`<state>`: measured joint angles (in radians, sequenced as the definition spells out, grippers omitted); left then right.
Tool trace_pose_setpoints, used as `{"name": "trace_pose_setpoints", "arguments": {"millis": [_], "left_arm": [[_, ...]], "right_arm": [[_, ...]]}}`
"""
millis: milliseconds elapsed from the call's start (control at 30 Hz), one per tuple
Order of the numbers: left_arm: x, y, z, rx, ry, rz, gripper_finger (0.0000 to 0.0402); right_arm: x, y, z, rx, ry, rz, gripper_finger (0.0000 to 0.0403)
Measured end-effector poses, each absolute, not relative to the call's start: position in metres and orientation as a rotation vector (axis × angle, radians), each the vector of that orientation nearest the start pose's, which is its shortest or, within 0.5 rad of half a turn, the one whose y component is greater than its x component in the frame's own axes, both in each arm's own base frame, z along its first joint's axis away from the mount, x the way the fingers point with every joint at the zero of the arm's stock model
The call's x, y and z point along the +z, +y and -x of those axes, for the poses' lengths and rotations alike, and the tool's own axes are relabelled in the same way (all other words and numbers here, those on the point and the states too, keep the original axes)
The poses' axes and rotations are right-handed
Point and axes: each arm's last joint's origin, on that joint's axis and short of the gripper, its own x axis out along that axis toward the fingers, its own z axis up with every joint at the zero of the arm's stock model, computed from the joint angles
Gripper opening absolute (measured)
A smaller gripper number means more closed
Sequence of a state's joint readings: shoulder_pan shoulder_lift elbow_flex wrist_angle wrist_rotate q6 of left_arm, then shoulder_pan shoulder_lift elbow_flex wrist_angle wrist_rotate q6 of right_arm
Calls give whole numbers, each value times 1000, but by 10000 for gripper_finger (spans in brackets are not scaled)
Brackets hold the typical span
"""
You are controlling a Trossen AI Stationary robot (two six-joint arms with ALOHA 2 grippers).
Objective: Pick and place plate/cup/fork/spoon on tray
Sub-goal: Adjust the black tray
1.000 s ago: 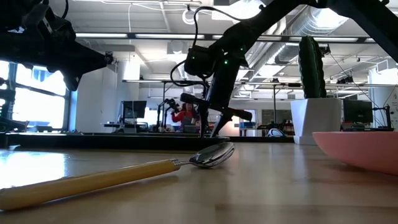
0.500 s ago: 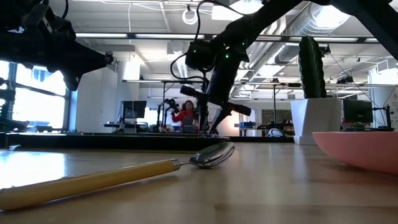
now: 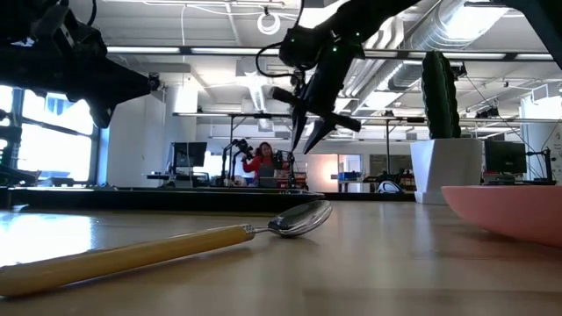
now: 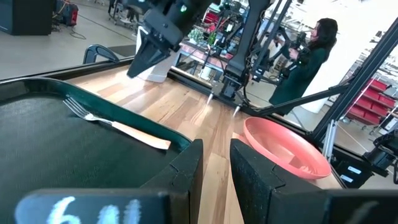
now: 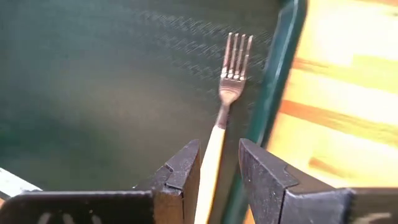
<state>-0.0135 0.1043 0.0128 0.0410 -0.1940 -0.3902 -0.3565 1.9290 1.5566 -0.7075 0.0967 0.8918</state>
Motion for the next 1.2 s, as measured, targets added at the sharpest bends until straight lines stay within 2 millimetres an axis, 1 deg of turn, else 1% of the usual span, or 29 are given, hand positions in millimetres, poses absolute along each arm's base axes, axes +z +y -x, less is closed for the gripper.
{"name": "trace_pose_setpoints", "arguments": {"millis": [67,200,367,533,733,933,1200], "left_arm": [[163,4,-103,197,13,383,71],[164,5,-103,224,5,382,71],[164,7,-102,274,-12,380,71],[165,8,-102,331,-29,372,71],[165,9,-102,373,-37,352,71],[166,10,-101,400,-44,342,71],[166,10,-101,404,-44,342,71]], "right_arm": [[236,-146,-378,-868,851,-896,103],[235,-145,-371,-868,928,-856,103],[225,-145,-368,-878,1015,-835,103],[220,-151,-369,-886,1014,-843,103],[207,-161,-371,-906,1013,-879,103],[194,-162,-380,-874,1014,-904,103],[177,-167,-383,-916,1030,-890,103]]}}
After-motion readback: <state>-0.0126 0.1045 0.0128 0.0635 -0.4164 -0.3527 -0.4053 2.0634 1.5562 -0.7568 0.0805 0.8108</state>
